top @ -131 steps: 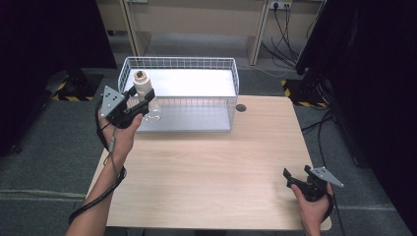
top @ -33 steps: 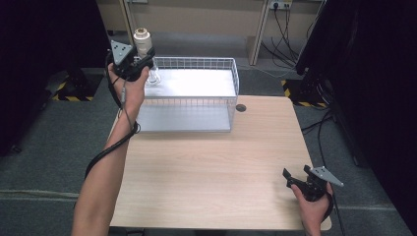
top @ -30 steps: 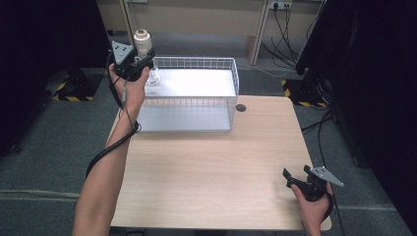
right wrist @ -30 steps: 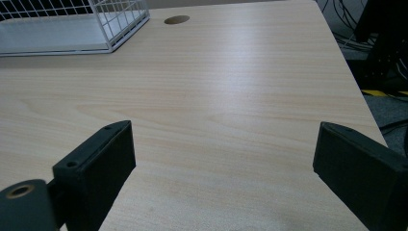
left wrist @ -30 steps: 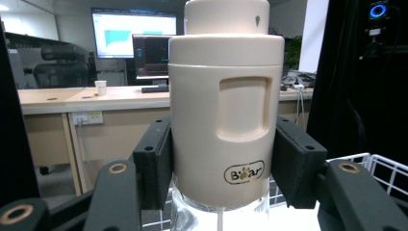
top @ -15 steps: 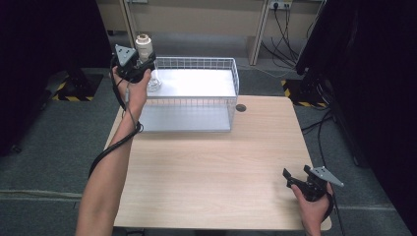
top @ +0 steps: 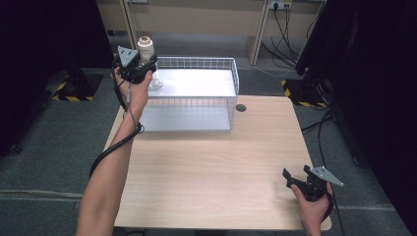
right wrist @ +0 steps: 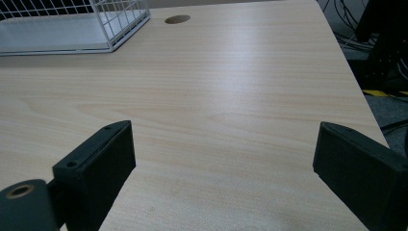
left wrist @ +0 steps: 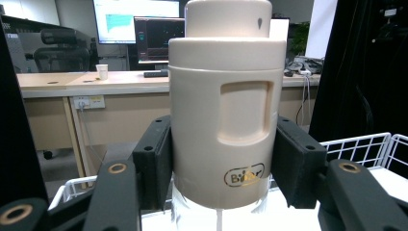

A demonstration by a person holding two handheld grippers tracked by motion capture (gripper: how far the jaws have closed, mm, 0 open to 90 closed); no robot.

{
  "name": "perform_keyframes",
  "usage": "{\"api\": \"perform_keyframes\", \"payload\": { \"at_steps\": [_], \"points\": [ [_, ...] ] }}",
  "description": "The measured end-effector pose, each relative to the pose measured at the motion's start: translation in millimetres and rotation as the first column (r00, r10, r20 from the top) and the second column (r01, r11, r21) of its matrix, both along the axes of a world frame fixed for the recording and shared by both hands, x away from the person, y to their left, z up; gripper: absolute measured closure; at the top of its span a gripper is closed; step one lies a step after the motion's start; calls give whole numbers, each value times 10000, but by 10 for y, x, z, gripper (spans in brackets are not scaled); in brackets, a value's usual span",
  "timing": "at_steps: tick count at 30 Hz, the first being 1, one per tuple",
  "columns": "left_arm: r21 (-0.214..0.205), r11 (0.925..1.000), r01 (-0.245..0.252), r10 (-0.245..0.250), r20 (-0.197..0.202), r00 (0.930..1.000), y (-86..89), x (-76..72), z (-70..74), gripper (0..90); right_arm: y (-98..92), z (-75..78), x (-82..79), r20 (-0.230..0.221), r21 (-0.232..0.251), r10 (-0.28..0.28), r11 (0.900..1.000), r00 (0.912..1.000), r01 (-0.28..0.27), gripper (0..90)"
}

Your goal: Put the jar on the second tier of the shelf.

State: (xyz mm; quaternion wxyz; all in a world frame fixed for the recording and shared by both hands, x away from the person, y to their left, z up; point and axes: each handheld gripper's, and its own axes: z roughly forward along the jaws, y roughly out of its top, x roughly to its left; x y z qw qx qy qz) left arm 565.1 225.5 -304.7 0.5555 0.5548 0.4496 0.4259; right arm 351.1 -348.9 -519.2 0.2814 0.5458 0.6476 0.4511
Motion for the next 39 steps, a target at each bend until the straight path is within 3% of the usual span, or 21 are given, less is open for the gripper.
{"api": "perform_keyframes", "payload": {
  "at_steps": [4,9,17,39],
  "points": [
    [-113,9999,-116,116,-61,9999,4,-24,5,338,2,0,0,-1,-18,16,10000,10000,-16,78],
    [64,9995,-317,317,-64,9995,-7,-72,-15,202,4,0,2,-25,-34,22,10000,10000,-22,78],
    [-24,9993,-376,375,-94,9993,23,-164,7,100,4,0,1,-22,-24,25,10000,10000,-25,78],
    [307,9994,163,-157,-214,9996,22,-452,1,69,0,0,2,-43,25,-3,10000,10000,3,78]
  ]
}}
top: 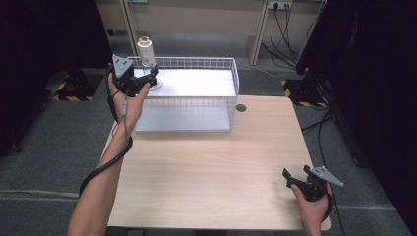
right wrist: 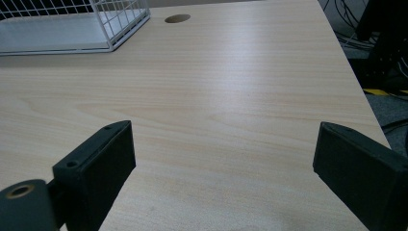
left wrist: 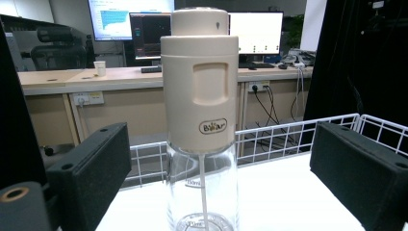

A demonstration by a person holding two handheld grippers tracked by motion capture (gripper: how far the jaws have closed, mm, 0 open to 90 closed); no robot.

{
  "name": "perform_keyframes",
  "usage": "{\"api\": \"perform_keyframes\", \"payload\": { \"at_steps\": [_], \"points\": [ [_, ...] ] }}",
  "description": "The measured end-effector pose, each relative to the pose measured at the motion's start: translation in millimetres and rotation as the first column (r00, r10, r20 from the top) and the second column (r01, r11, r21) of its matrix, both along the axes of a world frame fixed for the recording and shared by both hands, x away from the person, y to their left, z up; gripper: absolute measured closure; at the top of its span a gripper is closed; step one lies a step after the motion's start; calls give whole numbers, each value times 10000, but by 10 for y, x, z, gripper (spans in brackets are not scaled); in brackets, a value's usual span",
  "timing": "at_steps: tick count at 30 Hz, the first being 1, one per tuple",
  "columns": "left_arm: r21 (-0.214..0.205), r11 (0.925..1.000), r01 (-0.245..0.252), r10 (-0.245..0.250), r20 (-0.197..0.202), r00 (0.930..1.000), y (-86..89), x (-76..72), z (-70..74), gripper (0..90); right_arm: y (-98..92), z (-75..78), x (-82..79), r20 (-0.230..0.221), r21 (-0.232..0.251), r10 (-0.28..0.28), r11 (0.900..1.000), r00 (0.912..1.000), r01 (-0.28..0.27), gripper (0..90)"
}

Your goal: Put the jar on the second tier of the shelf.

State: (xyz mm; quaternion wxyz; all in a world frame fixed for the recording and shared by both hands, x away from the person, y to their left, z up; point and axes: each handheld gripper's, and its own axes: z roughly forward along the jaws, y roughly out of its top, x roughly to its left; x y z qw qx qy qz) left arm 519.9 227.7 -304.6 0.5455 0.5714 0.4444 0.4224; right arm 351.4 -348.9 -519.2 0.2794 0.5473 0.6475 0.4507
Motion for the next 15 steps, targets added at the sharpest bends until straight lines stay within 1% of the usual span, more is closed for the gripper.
{"api": "perform_keyframes", "payload": {
  "at_steps": [8,10,12,15],
  "points": [
    [72,10000,61,-61,-58,10000,5,-82,-58,68,-1,0,0,-2,26,0,10000,10000,0,77],
    [-19,10000,44,-44,22,10000,11,-110,-84,69,-1,0,-1,6,21,2,10000,10000,-2,78],
    [25,10000,-17,17,51,10000,23,-136,-112,70,-1,0,-1,7,17,-1,10000,10000,1,77],
    [-8,10000,45,-45,-61,10000,38,-159,-163,70,0,0,0,4,-13,11,10000,10000,-11,78]
  ]
}}
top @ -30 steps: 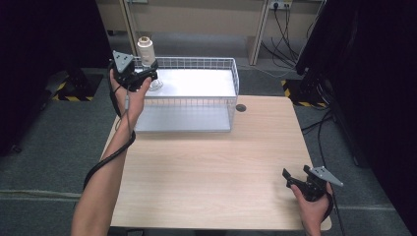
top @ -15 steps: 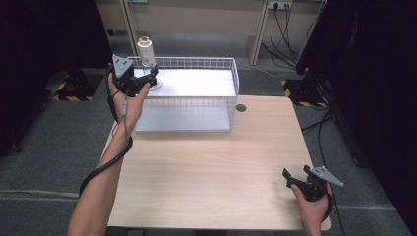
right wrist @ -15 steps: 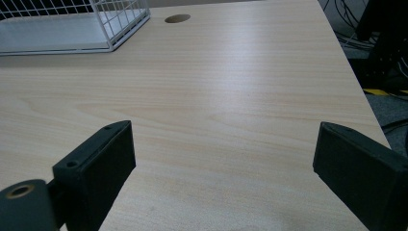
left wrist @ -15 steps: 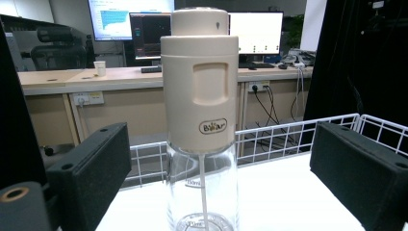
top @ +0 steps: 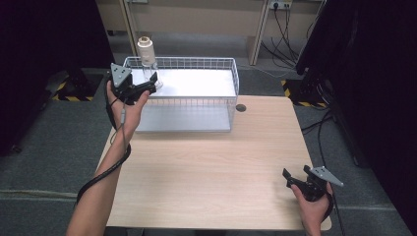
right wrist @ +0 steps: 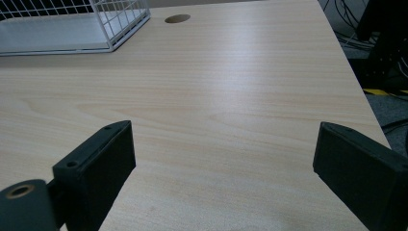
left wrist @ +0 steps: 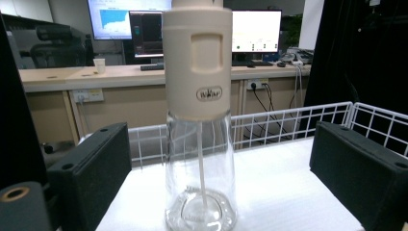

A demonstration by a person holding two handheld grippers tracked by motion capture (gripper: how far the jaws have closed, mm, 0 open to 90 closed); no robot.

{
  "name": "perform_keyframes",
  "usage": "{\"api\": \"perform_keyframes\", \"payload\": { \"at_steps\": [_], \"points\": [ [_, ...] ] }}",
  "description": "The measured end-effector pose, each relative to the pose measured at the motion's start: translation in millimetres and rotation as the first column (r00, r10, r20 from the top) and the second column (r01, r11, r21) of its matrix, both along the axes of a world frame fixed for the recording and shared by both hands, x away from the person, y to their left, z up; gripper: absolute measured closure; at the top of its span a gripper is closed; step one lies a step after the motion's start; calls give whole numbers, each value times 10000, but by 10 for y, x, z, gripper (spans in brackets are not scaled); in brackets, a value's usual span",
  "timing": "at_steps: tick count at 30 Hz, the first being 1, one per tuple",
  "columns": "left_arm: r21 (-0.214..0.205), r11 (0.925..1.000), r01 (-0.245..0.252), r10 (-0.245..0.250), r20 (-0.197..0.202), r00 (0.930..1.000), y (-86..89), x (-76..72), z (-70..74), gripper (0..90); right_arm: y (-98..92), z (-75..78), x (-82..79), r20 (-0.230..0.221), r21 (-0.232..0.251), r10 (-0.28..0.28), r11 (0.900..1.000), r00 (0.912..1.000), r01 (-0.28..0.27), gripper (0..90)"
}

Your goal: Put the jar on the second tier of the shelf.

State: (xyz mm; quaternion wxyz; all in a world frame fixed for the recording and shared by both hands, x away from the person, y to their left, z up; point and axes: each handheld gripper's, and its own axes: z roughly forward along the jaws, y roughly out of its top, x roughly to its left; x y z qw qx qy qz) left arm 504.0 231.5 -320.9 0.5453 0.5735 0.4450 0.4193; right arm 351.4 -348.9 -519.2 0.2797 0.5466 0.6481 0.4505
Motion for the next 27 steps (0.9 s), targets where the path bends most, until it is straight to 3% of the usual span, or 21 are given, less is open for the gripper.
{"api": "perform_keyframes", "payload": {
  "at_steps": [27],
  "points": [
    [149,9995,268,-266,-170,9995,33,-277,-276,66,1,0,0,-17,10,-5,10000,10000,5,78]
  ]
}}
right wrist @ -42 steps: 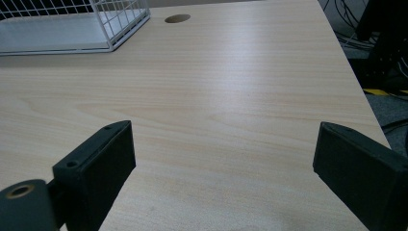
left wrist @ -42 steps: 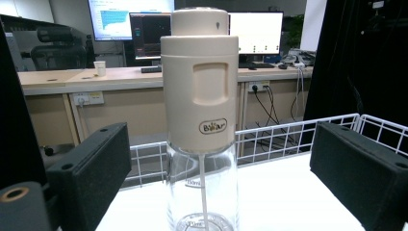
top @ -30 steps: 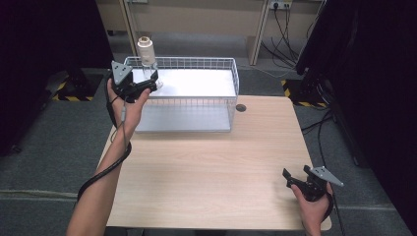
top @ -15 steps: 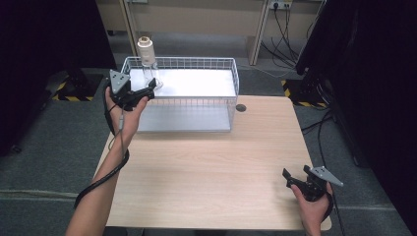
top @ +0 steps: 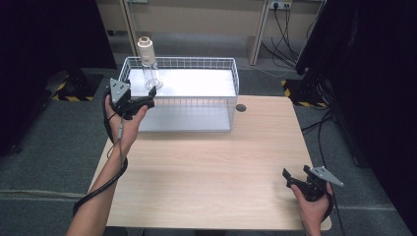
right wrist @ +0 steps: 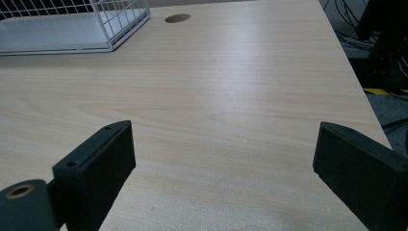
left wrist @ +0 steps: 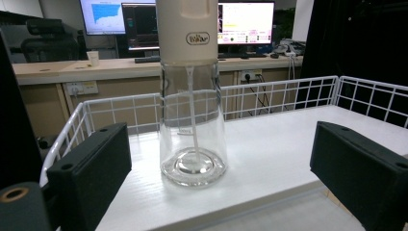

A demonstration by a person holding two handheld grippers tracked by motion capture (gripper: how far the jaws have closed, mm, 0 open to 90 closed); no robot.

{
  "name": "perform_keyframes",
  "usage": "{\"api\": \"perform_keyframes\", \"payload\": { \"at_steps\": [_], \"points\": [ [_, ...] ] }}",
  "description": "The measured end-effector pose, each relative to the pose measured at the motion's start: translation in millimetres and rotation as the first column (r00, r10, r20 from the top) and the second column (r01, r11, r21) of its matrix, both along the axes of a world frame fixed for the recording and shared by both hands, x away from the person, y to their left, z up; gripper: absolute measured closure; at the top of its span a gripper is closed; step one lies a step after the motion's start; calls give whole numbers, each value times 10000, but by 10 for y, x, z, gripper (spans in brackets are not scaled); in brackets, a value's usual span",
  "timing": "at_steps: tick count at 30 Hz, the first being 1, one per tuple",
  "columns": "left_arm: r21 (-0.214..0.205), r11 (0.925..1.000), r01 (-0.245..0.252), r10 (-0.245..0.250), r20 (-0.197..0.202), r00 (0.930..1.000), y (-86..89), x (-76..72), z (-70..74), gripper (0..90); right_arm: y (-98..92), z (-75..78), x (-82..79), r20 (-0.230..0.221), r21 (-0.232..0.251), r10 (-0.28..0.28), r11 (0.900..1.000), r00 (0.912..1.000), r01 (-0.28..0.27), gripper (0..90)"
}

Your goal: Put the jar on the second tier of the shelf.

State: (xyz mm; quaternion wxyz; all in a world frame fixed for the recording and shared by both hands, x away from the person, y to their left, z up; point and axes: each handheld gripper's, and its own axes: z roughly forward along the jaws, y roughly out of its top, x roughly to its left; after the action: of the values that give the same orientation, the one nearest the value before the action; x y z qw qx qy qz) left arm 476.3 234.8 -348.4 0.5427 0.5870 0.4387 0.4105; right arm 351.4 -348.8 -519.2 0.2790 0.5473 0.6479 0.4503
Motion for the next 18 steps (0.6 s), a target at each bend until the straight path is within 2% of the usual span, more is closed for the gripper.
{"api": "perform_keyframes", "payload": {
  "at_steps": [10,18],
  "points": [
    [-39,10000,13,-14,-92,10000,28,-100,-143,64,2,0,0,-11,-9,1,10000,10000,-1,78],
    [-8,10000,68,-68,-22,10000,36,-182,-180,64,4,0,0,-31,4,4,10000,10000,-4,77]
  ]
}}
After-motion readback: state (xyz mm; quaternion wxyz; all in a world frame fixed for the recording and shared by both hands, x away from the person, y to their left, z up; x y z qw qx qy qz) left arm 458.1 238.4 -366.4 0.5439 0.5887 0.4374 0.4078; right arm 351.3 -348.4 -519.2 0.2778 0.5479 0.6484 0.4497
